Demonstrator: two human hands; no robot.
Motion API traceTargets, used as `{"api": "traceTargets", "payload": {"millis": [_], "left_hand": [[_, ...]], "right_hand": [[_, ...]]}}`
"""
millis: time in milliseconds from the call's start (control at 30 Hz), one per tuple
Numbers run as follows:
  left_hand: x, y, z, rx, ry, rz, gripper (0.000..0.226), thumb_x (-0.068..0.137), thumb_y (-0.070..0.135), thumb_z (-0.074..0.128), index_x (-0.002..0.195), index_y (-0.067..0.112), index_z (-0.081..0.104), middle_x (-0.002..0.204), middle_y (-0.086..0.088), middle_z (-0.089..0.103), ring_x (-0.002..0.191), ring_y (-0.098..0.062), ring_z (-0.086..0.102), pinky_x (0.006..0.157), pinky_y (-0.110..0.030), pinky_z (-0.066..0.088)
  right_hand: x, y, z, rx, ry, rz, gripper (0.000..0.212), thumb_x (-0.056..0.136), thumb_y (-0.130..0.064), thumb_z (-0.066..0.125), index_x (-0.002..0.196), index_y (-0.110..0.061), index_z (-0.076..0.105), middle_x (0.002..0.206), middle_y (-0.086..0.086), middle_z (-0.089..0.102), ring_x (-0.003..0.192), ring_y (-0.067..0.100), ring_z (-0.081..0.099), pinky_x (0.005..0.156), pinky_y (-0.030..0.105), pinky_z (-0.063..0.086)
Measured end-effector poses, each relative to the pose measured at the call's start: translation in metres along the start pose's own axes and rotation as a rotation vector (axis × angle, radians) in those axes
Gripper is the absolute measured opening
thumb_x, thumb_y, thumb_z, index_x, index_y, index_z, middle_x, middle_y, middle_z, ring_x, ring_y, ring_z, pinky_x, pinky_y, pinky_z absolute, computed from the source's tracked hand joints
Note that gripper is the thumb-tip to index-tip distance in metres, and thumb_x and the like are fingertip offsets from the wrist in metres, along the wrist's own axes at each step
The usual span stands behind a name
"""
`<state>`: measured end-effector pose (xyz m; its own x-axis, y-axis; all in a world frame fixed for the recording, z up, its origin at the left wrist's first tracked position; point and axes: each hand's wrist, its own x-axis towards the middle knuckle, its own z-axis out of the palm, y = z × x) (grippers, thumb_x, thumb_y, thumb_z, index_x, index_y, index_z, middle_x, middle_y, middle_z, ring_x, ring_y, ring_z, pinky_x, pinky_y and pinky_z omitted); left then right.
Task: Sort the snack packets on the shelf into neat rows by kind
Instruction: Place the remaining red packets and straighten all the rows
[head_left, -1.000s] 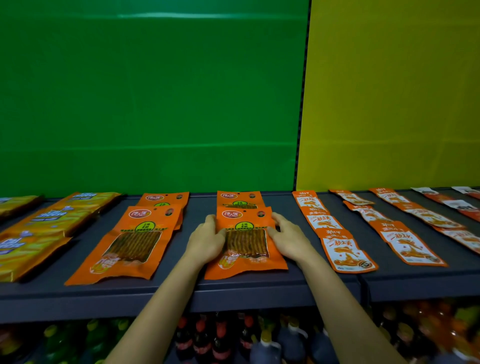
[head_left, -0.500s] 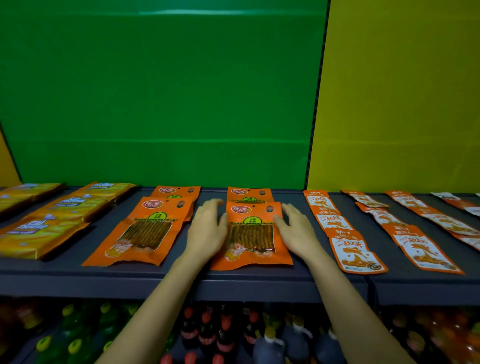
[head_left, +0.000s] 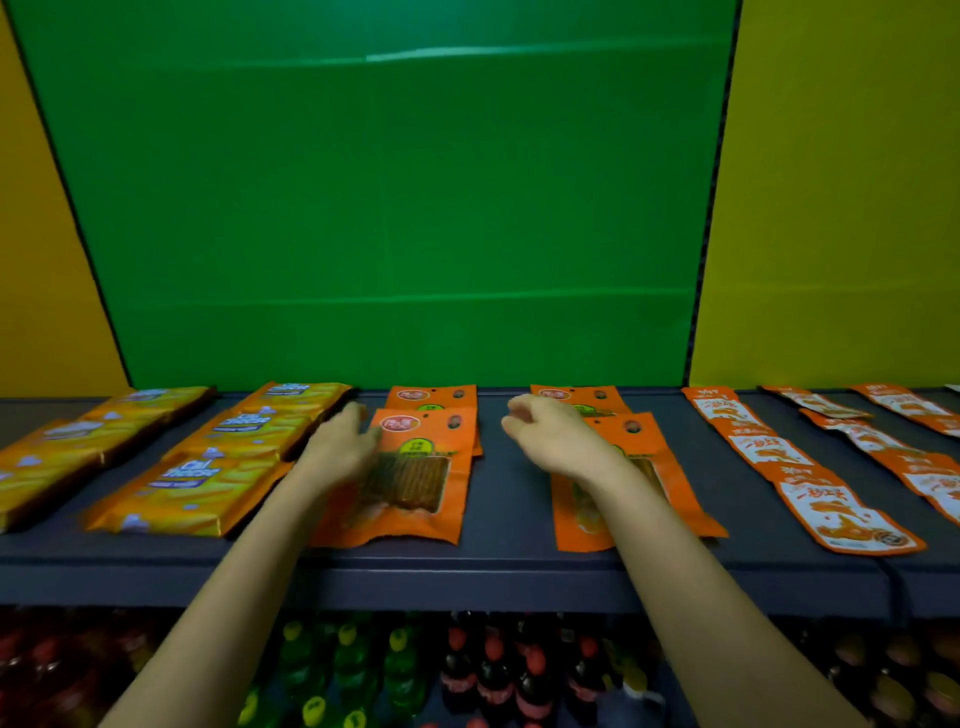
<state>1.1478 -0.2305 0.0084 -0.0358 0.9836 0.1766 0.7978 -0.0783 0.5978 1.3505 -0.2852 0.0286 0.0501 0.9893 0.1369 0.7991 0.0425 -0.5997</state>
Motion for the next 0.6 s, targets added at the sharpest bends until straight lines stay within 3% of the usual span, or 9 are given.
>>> {"api": "traceTargets", "payload": {"millis": [100, 233, 433, 600], "left_hand": [[0.003, -0.018, 0.003, -0.007, -0.124, -0.038, 0.04, 0.097, 0.026, 0.039, 0.129, 0.002, 0.04, 0.133, -0.024, 0.049, 0.12, -0.034, 0.051, 0.097, -0.036, 0.039], [0.003, -0.032, 0.016, 0.022, -0.133, 0.036, 0.036, 0.098, 0.025, 0.036, 0.126, 0.002, 0.039, 0.133, -0.023, 0.05, 0.122, -0.036, 0.048, 0.098, -0.039, 0.038], [0.005, -0.034, 0.016, -0.017, -0.149, 0.088, 0.04, 0.099, 0.023, 0.034, 0.134, 0.005, 0.037, 0.139, -0.017, 0.046, 0.127, -0.033, 0.044, 0.103, -0.039, 0.034], [0.003, -0.036, 0.014, -0.088, -0.157, 0.097, 0.04, 0.099, 0.022, 0.034, 0.137, 0.008, 0.036, 0.141, -0.014, 0.045, 0.129, -0.031, 0.044, 0.104, -0.038, 0.034]], "right_hand": [[0.011, -0.02, 0.03, -0.025, -0.057, 0.089, 0.044, 0.098, -0.025, 0.038, 0.135, -0.001, 0.04, 0.142, 0.018, 0.045, 0.131, 0.033, 0.042, 0.107, 0.038, 0.036], [0.019, -0.024, 0.066, 0.019, -0.037, 0.218, 0.059, 0.099, -0.029, 0.034, 0.147, -0.003, 0.013, 0.151, 0.018, 0.032, 0.139, 0.033, 0.031, 0.114, 0.039, 0.026], [0.019, -0.018, 0.086, 0.043, 0.073, 0.195, 0.039, 0.099, -0.027, 0.034, 0.136, -0.014, 0.038, 0.134, 0.007, 0.055, 0.131, 0.027, 0.043, 0.117, 0.039, 0.015], [0.015, -0.018, 0.087, 0.096, 0.097, 0.184, 0.039, 0.098, -0.032, 0.036, 0.136, -0.024, 0.039, 0.134, 0.003, 0.056, 0.13, 0.03, 0.044, 0.107, 0.048, 0.038]]}}
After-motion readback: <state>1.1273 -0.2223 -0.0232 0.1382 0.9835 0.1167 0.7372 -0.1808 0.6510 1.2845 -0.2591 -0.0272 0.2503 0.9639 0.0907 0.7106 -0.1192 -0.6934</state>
